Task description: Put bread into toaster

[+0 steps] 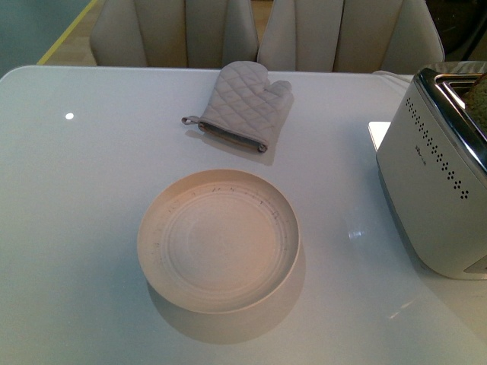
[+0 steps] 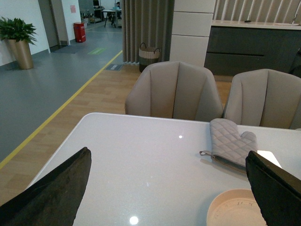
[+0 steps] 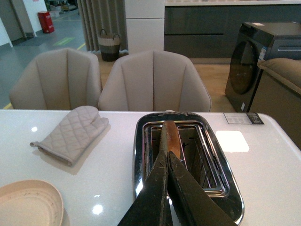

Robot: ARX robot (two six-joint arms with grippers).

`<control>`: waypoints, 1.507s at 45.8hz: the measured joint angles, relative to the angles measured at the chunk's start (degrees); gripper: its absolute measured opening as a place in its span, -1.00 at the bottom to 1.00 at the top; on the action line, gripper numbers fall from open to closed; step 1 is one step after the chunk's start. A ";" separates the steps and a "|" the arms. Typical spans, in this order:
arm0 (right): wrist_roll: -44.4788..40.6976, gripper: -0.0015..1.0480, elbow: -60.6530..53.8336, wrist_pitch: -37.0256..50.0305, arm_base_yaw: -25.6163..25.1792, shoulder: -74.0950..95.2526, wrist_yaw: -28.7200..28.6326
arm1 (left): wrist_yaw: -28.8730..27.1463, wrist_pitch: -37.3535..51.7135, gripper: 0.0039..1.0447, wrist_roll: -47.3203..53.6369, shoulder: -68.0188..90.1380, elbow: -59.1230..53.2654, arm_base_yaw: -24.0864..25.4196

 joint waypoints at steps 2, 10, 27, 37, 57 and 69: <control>0.00 -0.96 -0.31 -0.81 0.00 -1.09 0.00 | 0.00 0.00 0.87 0.00 0.00 0.00 0.00; 0.02 -0.96 -1.44 -2.05 0.00 -4.98 0.04 | 0.00 0.00 0.87 0.00 0.00 0.00 0.00; 0.02 -0.96 -1.44 -8.59 0.00 -11.39 0.04 | 0.00 0.00 0.87 0.00 0.00 0.00 0.00; 0.02 -0.96 -1.42 -18.64 0.09 -21.05 0.02 | 0.00 0.00 0.87 0.00 0.00 0.00 0.00; 0.02 -0.65 -1.42 -18.86 0.09 -21.44 0.02 | 0.02 0.00 0.87 0.00 0.00 0.00 0.00; 0.02 0.12 -1.42 -18.86 0.09 -21.46 0.02 | 0.02 0.00 0.87 0.00 0.00 0.00 0.00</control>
